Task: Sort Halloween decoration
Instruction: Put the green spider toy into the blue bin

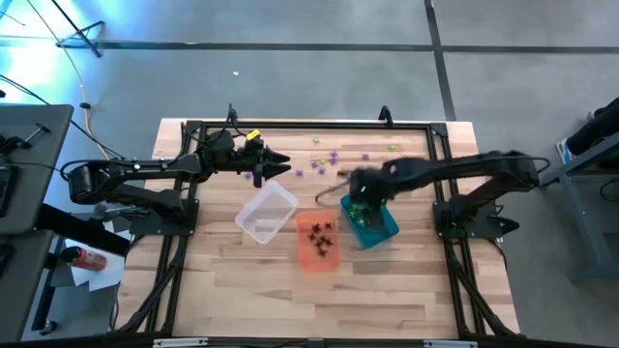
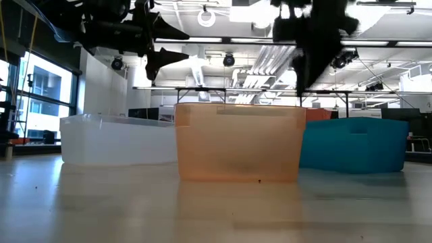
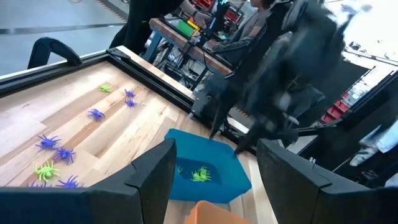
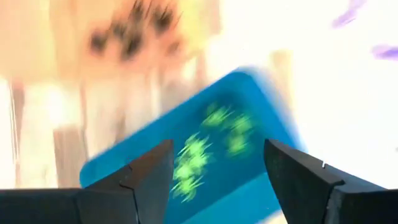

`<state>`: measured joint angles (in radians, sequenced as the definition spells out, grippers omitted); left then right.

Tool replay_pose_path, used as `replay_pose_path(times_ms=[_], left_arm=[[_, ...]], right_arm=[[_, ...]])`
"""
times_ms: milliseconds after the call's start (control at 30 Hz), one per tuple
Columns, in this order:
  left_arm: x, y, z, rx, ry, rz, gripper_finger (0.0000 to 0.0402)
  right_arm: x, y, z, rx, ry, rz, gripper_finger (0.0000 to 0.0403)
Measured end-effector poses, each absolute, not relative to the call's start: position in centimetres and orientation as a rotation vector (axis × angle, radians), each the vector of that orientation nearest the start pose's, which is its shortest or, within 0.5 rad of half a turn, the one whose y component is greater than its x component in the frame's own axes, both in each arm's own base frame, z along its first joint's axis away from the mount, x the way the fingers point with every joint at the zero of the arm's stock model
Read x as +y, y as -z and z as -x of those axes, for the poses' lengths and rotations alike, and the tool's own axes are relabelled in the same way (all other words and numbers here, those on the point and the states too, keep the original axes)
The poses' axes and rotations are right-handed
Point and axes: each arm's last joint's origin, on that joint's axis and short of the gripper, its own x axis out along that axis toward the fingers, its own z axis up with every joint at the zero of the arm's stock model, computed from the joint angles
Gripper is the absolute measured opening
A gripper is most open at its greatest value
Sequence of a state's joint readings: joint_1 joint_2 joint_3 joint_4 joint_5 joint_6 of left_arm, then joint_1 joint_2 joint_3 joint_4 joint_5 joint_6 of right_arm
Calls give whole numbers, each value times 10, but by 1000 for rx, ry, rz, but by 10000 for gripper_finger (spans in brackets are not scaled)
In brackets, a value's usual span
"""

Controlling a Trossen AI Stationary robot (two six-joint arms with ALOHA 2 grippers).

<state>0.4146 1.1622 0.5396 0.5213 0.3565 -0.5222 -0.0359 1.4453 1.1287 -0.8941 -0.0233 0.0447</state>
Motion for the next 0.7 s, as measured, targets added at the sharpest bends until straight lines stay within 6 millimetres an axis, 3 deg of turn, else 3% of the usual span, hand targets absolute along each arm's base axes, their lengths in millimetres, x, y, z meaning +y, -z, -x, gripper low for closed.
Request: replay_pose_path(times_ms=[167, 300, 433, 700], left_arm=[[94, -242, -225, 69, -103, 584, 209], [99, -244, -223, 46, -120, 578, 209], [101, -251, -223, -20, -111, 549, 209], [100, -264, -225, -90, -88, 440, 209]], right_arm=[[-29, -325, -243, 943, 295, -54, 242], [-45, -352, -208, 717, 524, -157, 241], [-51, -350, -187, 572, 528, -279, 241], [-56, -306, -179, 367, 515, -465, 240]])
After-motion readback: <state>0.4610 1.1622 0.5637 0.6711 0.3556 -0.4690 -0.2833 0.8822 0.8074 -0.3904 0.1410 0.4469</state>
